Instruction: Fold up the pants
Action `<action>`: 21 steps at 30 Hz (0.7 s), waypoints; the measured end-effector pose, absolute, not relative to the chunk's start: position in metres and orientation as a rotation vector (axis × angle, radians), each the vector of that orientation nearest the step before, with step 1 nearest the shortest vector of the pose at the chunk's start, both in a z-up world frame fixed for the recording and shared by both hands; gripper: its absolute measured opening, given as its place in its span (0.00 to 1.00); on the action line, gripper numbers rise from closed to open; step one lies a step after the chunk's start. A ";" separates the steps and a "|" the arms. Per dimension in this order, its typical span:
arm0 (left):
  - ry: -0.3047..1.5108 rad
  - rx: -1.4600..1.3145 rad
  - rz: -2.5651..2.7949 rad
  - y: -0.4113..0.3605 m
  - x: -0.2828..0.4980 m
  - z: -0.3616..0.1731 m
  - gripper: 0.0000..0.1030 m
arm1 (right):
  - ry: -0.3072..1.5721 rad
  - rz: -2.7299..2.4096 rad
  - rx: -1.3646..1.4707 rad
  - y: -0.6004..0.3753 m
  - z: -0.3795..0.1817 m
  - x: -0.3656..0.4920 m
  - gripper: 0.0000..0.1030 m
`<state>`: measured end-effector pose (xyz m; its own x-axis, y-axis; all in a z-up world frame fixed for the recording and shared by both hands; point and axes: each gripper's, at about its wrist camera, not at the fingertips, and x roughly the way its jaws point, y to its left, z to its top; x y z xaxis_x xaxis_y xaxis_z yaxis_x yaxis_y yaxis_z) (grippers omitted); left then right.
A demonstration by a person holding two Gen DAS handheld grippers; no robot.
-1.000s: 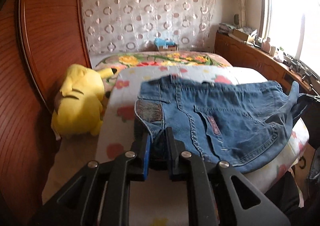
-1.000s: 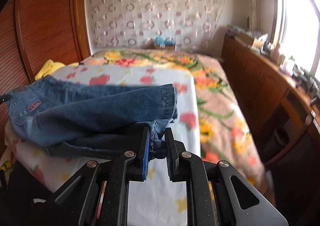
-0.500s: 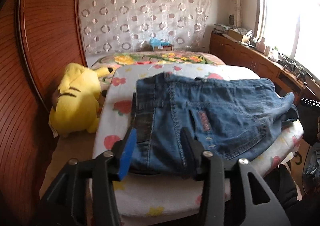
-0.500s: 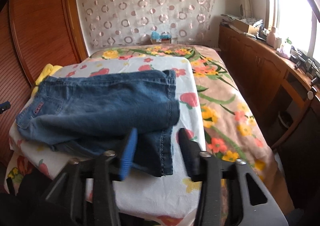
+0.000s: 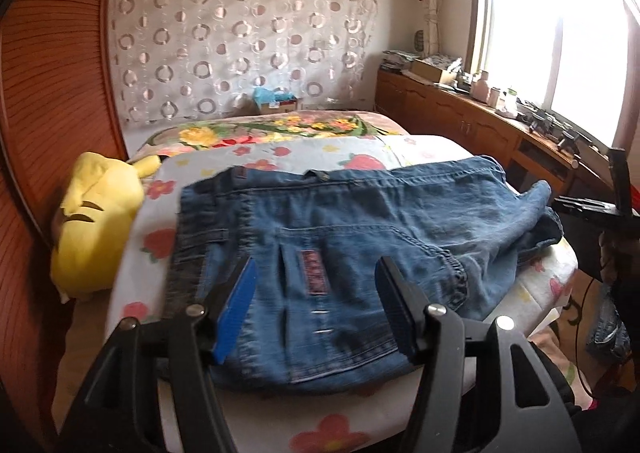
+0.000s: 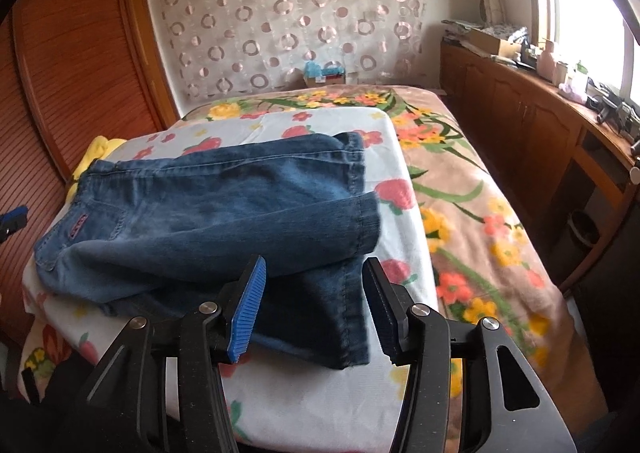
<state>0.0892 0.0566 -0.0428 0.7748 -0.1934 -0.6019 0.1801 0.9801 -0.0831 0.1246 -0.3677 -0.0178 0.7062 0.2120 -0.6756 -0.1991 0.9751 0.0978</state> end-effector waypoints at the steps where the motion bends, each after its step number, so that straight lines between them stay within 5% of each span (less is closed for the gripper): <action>1: 0.659 -0.025 -0.210 0.053 0.091 -0.045 0.59 | 0.750 0.219 0.024 -0.371 -0.018 0.128 0.50; 11: 0.726 -0.019 -0.240 0.030 0.103 -0.073 0.58 | 0.762 0.241 0.057 -0.384 -0.017 0.155 0.49; 12: 0.728 -0.016 -0.239 0.029 0.103 -0.074 0.58 | 0.775 0.244 0.054 -0.383 -0.019 0.156 0.45; 13: 0.729 -0.015 -0.238 0.028 0.102 -0.075 0.58 | 0.781 0.252 0.050 -0.382 -0.020 0.156 0.22; 14: 0.731 -0.014 -0.238 0.027 0.102 -0.076 0.58 | 0.787 0.267 0.043 -0.380 -0.020 0.157 0.13; 21: 0.717 -0.015 -0.236 0.027 0.096 -0.071 0.58 | 0.687 0.299 -0.005 -0.371 0.024 0.140 0.03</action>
<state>0.0957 0.0274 -0.0708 0.7282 -0.2194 -0.6492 0.2090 0.9733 -0.0946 0.1403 -0.3710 0.0242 0.7323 0.2696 -0.6253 -0.2731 0.9575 0.0930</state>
